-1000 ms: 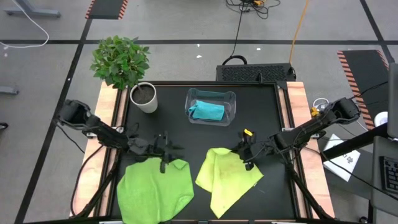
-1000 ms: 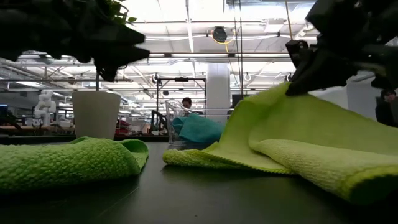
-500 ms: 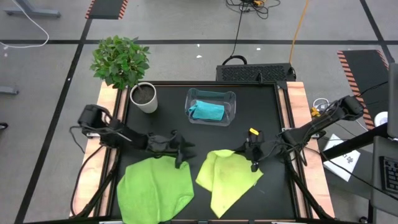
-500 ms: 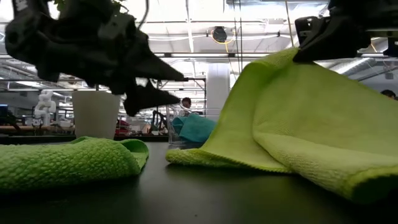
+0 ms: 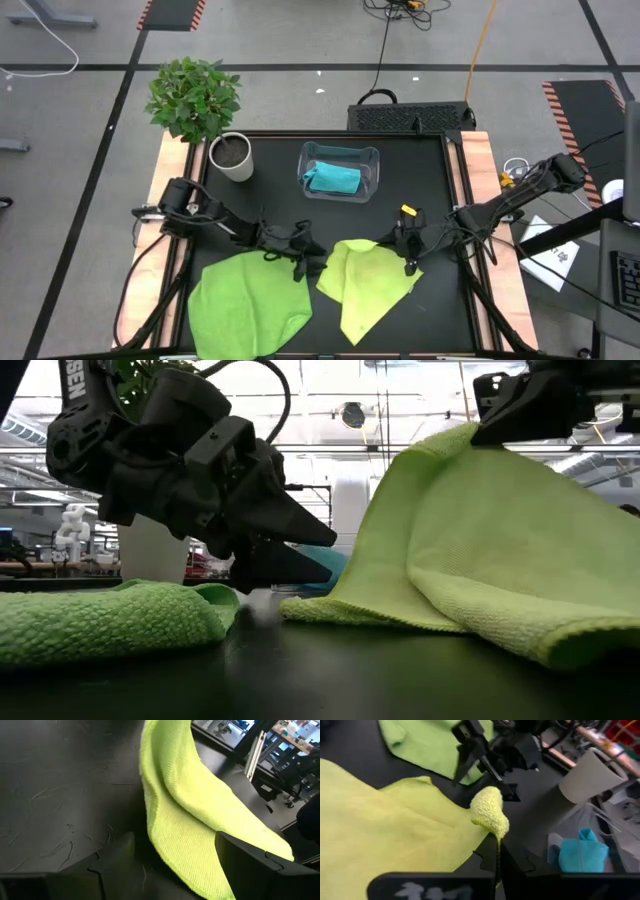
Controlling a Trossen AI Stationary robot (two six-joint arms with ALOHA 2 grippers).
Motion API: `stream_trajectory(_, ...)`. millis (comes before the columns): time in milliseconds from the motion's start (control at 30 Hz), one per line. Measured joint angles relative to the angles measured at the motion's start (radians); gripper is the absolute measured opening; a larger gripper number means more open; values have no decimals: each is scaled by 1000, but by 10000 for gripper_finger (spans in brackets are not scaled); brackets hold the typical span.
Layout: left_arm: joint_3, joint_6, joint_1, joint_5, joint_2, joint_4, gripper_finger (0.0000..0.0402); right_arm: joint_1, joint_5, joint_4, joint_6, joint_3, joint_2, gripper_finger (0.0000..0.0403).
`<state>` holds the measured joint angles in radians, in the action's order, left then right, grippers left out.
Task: Fold microfiber towels
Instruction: Fold the light green towel
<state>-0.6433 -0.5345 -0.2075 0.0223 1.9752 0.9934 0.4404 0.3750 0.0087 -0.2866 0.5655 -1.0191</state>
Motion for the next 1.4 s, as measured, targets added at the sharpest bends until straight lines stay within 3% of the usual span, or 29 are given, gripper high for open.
stream_trajectory(800,-4,-2,-33,-24,2,-11,273,-3,-3,-35,-121,132,0,0)
stream_trajectory(1200,-161,65,-50,59,130,-48,174,-35,22,-23,-137,132,0,0)
stream_trajectory(1400,-139,150,-50,64,77,-188,69,-35,22,-101,-114,160,2,0)
